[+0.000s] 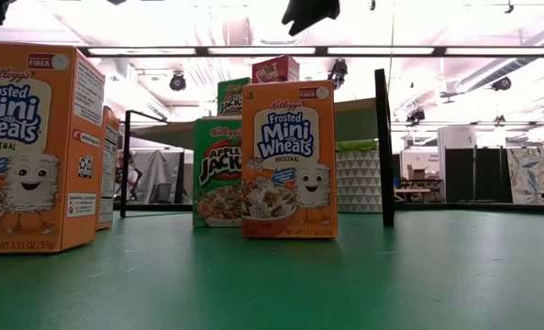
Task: Stack cereal on shelf
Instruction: Put the bottom right red cereal box on the shelf
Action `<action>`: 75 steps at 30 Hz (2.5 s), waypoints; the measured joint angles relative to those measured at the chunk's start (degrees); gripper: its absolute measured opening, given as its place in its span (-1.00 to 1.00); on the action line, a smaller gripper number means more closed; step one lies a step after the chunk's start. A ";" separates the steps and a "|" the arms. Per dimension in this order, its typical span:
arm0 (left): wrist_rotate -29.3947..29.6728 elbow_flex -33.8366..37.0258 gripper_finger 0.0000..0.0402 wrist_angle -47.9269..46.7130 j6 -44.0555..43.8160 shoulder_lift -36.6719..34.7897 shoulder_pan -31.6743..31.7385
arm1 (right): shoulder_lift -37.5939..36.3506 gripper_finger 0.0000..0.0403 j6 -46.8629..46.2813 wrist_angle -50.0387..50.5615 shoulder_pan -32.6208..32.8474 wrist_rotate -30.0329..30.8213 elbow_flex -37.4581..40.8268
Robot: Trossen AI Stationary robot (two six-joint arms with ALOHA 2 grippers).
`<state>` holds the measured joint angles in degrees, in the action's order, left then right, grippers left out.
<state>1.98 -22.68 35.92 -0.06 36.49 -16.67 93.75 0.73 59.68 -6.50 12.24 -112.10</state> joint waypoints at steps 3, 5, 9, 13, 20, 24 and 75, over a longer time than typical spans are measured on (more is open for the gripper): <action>0.00 0.00 -1.00 -0.30 1.06 -0.91 0.01 | -3.90 0.19 1.18 -7.45 -0.02 1.74 8.25; -0.01 0.00 -1.00 -0.50 1.49 -1.21 0.00 | -6.70 0.18 1.90 -13.62 -0.05 1.94 14.47; -0.01 0.00 -1.00 -1.40 2.27 -1.59 -0.02 | -12.73 0.16 3.00 -24.01 0.02 5.79 26.71; 0.00 0.00 -1.00 -2.00 2.35 -1.56 -0.01 | -18.58 0.16 3.63 -37.35 -0.06 7.34 39.40; 0.15 0.00 -1.00 -2.32 2.37 -1.75 -0.01 | -25.28 0.17 3.04 -63.62 -0.02 7.31 58.17; 0.30 0.00 -1.00 -2.17 2.56 -1.90 -0.02 | -23.80 0.24 0.85 -73.70 -0.11 7.26 64.71; 0.44 0.00 -1.00 -1.59 4.27 -2.62 -0.02 | -12.94 -0.09 3.28 -81.43 -3.25 12.95 58.93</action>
<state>2.42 -22.68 34.33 4.21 33.87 -16.69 80.81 4.01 -21.75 -9.75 25.19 -53.17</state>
